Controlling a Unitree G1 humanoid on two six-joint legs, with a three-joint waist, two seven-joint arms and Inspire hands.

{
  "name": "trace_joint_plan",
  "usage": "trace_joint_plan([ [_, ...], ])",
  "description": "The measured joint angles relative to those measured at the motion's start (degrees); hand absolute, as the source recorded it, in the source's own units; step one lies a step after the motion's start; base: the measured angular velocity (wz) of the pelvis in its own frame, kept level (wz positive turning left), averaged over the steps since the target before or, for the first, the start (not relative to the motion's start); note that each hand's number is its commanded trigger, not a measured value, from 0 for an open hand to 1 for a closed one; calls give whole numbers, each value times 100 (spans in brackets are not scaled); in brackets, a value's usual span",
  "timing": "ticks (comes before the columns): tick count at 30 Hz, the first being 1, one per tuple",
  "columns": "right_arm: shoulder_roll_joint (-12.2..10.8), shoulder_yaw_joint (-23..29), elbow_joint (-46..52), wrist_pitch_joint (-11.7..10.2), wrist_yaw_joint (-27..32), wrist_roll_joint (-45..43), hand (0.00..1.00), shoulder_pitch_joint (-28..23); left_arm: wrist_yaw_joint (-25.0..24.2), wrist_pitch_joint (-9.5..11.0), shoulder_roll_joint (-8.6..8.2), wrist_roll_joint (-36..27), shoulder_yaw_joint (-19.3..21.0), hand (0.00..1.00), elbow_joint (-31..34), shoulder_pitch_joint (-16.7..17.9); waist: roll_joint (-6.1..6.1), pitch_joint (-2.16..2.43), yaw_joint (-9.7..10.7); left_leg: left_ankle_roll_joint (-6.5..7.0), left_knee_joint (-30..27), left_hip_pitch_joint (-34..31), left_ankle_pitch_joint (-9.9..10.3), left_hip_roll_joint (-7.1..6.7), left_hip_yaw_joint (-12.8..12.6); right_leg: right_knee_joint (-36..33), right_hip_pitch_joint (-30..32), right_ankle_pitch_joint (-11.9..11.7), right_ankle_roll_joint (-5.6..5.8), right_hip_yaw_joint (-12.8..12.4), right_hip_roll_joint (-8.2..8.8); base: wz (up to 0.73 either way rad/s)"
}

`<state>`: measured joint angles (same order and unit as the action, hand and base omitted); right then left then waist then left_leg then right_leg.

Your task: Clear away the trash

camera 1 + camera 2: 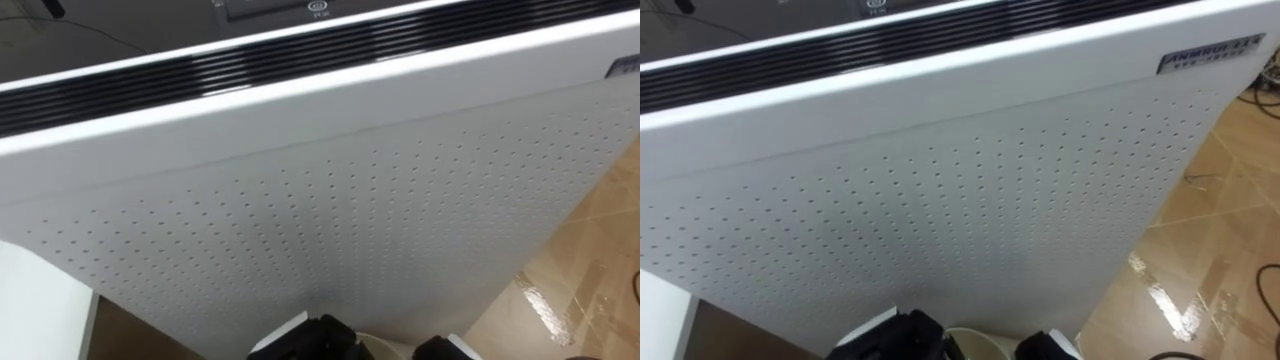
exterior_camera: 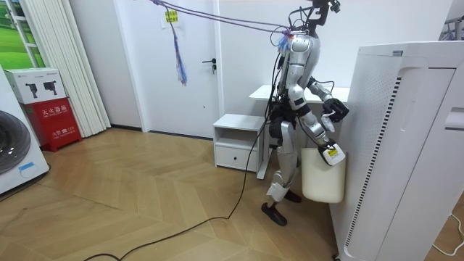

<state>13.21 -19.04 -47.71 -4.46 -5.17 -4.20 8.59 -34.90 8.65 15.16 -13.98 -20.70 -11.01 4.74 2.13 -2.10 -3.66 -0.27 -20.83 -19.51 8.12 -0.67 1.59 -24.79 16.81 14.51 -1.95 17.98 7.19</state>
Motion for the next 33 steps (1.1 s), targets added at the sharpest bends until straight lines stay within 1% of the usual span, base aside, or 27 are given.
trace_joint_plan([
  [1, 4, 0, -1, 0, -3, 20, 100, 0, -26, 0, -21, 0, 1, 0, -32, -29, 1, 0, -2, 0, 0, -2, 0, 1, -2, 0, 3, 0, 0, 0, -1, 0],
  [6, 0, 10, 0, 0, -50, 23, 100, 0, -58, 0, -66, 0, 5, 0, -97, -36, 12, 7, 11, 0, 0, 6, 0, 9, -17, -15, 12, -3, -5, -26, -11, 0],
  [15, -2, 13, 0, 0, -121, 41, 100, -5, -20, -1, -53, 1, 23, 0, -150, -45, 56, 23, 17, 0, 1, 13, 0, 35, -70, -22, 9, -12, -18, -23, -25, 0],
  [27, -4, 10, 2, -2, -133, 64, 100, -56, 46, -1, -54, 9, 38, 0, -149, -45, 65, 26, 10, 0, 3, 14, 0, 51, -112, 1, -1, -15, -23, -24, -39, 0],
  [30, -4, 8, 2, -43, -124, 63, 100, -93, 46, 2, -54, 11, 38, 0, -149, -48, 71, 29, 11, 0, 4, 14, 0, 52, -123, 5, -2, -15, -23, -24, -38, 0],
  [33, 11, 9, 2, -106, -119, 65, 100, -143, 45, 2, -51, 23, 38, 0, -149, -48, 97, 46, 15, 0, 3, 16, 0, 52, -124, 8, -9, -15, -23, -23, -41, 0],
])
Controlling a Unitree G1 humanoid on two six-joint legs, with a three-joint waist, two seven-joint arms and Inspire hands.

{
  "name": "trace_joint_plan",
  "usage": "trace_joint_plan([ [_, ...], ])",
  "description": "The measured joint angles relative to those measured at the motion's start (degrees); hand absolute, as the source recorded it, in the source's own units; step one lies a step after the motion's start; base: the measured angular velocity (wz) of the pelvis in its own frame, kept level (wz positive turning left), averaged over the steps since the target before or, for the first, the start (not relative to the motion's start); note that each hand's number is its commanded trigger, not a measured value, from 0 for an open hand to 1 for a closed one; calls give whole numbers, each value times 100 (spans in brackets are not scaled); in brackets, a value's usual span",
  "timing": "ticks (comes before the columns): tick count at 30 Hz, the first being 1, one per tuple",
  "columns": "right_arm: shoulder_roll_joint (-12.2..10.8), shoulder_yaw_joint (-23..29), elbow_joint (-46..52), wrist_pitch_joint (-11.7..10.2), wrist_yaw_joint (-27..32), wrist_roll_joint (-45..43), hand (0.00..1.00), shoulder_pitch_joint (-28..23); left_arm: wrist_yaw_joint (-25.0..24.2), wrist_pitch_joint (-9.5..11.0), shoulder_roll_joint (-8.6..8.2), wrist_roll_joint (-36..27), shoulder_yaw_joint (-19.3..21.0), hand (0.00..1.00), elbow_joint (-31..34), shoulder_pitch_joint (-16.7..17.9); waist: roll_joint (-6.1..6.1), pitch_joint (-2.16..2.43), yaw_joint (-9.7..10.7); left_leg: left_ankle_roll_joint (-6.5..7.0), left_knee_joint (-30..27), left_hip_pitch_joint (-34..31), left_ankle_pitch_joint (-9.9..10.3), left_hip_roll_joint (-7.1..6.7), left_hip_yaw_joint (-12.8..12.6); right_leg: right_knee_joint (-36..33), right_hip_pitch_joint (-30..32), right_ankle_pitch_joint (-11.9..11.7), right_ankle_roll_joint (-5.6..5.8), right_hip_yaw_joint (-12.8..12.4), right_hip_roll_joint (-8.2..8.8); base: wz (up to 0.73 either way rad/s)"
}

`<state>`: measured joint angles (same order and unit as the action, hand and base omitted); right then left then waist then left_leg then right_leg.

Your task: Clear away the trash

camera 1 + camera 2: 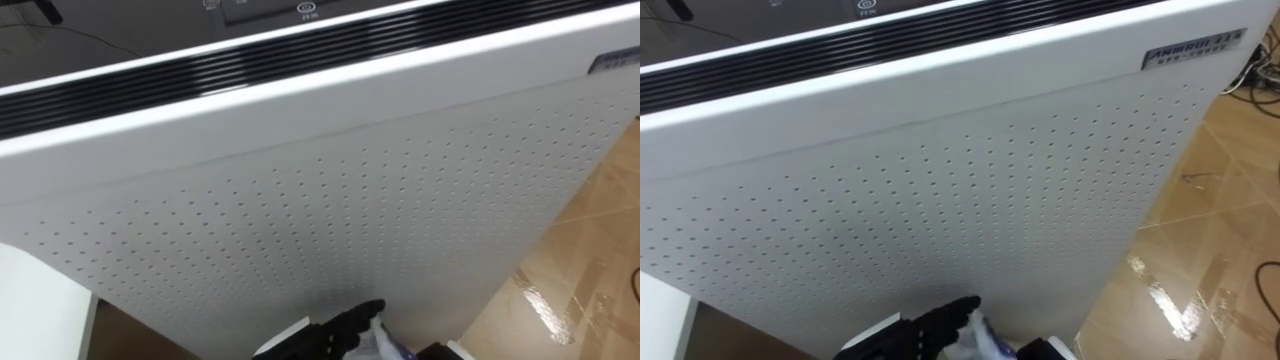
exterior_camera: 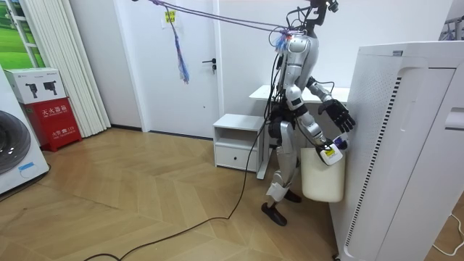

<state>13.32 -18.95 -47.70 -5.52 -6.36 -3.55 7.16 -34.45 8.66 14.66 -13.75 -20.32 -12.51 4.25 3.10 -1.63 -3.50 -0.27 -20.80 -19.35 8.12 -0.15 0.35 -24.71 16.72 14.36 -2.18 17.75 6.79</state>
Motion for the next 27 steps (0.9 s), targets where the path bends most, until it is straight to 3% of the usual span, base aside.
trace_joint_plan([
  [8, -12, -11, 0, -25, -4, 1, 100, -147, 0, 0, 3, 14, -2, 0, 0, 0, 40, 27, 5, 0, 3, 19, 0, 12, -27, -13, 0, -5, -7, -9, -1, 0],
  [13, 27, -74, -39, -25, -11, 10, 100, -159, -1, 5, 23, 265, -13, 0, -352, 2, 30, 20, 8, 0, 17, 107, 0, 16, -29, 3, -87, -7, -12, 8, 1, 0],
  [21, 87, -68, -39, -25, -7, 145, 100, -149, -1, 4, 80, 569, -63, 0, -394, 207, -34, -12, 13, 0, 58, 119, 0, 16, -59, 5, -67, -6, -8, 4, 4, 0],
  [27, 164, -55, -38, -25, -22, 152, 100, -158, -2, -5, 183, 583, 4, 0, -393, 230, -33, -9, 9, 0, 24, 101, 0, 27, -107, 15, -69, -4, -11, 9, 0, 1],
])
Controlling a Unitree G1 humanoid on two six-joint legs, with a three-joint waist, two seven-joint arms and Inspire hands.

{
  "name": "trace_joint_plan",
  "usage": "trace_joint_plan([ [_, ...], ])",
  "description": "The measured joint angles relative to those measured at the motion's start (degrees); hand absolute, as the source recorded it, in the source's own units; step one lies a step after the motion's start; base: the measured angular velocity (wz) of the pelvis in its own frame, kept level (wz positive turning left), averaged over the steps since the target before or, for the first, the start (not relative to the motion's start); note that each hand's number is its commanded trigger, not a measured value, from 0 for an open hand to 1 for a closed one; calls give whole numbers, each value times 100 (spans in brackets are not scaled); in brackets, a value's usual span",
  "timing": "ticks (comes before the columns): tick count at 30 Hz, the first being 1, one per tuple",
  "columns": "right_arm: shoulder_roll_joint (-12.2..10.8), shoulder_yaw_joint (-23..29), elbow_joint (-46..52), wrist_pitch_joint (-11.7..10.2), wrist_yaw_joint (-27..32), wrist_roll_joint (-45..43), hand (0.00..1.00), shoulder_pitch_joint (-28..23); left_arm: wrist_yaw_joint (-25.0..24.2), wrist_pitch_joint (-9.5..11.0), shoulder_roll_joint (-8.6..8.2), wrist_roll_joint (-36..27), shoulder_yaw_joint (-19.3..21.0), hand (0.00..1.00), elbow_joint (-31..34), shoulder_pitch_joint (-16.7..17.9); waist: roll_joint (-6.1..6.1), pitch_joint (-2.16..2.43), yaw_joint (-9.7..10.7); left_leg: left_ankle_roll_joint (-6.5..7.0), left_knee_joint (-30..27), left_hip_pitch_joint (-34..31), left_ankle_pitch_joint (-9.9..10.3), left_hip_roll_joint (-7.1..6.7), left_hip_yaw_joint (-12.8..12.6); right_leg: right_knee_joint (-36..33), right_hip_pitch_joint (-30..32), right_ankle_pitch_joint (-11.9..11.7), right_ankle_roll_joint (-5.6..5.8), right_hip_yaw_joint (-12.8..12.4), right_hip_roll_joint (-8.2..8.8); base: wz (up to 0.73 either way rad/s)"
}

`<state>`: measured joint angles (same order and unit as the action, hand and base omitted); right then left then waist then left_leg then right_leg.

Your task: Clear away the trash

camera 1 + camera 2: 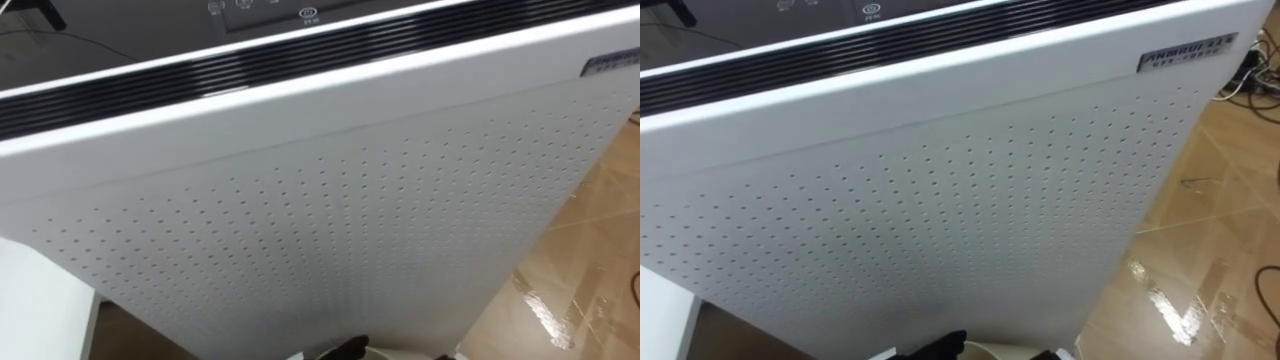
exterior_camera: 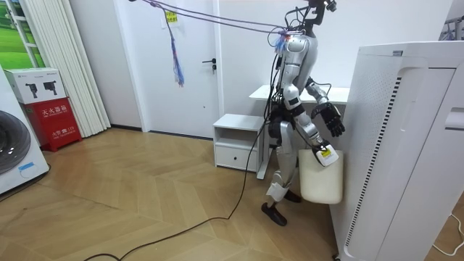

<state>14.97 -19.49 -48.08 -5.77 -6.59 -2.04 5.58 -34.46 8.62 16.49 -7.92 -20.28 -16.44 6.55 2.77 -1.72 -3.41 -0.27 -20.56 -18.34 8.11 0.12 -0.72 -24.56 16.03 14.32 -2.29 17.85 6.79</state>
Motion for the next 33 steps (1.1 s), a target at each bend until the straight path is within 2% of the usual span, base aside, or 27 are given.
trace_joint_plan([
  [5, 56, 277, -31, -6, -2, -3, 100, -162, -2, -9, 9, -7, 227, 0, 0, 53, 23, 18, 21, 0, -7, 179, 0, 4, -16, 133, -299, 2, 5, 115, -7, 10],
  [6, 82, 361, -31, -17, 17, 8, 100, -291, 13, -11, 6, -21, 334, 0, 0, 133, 22, 53, 15, 0, -4, 234, 0, 6, -32, 182, -384, 2, 9, 135, -11, 3],
  [8, 91, 520, -25, -19, 20, 8, 100, -516, 59, -14, -22, -24, 543, 0, -95, 329, 4, 80, 1, 1, 97, 433, 0, -2, -91, 203, -534, 26, 29, 118, 2, -2],
  [9, 98, 584, -25, -19, 39, 3, 100, -671, 125, -55, -24, -23, 651, 0, -229, 470, -3, 108, 12, 1, 196, 587, 0, -12, -100, 233, -652, 46, 39, 123, 6, -3],
  [10, 96, 690, -44, -36, 46, 25, 100, -862, 214, -86, -29, 20, 745, 0, -416, 642, -74, 116, 17, 0, 331, 763, 0, -36, -105, 303, -761, 50, 45, 113, -13, -4],
  [12, 92, 790, -98, -53, 105, 248, 100, -1134, 381, -95, -46, 181, 910, 0, -664, 897, -99, 165, 22, 0, 455, 996, 0, -50, -106, 413, -965, 59, 61, 93, -40, -3],
  [15, 66, 959, -498, -53, 234, 656, 100, -1323, 733, -92, -82, 176, 1090, 0, -1486, 1106, -167, 189, 18, -3, 631, 1323, 0, -47, -133, 573, -1260, 79, 95, 21, -98, -2],
  [18, -162, 1204, -597, -64, 379, 923, 100, -1542, 1347, -98, -291, 145, 1396, 0, -2461, 1128, -283, 180, 20, -17, 785, 1544, -9, -35, -186, 660, -1409, 77, 96, -35, -128, -11],
  [22, -431, 1592, -1181, -101, 478, 1426, 100, -1570, 1807, 49, -593, -503, 1726, 0, -3607, 902, -385, 170, 26, -20, 998, 1823, -8, 8, -271, 991, -1688, -41, 127, -127, -233, -13],
  [26, -568, 1886, -1424, -68, 521, 1882, 100, -1672, 2192, 21, -737, -830, 1989, 0, -4208, 799, -394, 174, 67, -24, 1116, 1987, 15, 24, -424, 1193, -1824, -124, 160, -268, -282, -22],
  [30, -659, 2114, -1598, -50, 531, 2019, 100, -1703, 2452, -133, -897, -997, 2405, 0, -4712, 694, -396, 170, 158, -18, 1156, 2189, 39, 27, -734, 1253, -1927, -150, 177, -510, -310, -32],
  [33, -723, 2233, -1715, -43, 520, 2166, 100, -1701, 2545, -234, -916, -1044, 2469, 0, -4903, 608, -374, 164, 211, -33, 1153, 2301, 125, 68, -783, 1306, -2012, -153, 181, -622, -340, -20],
])
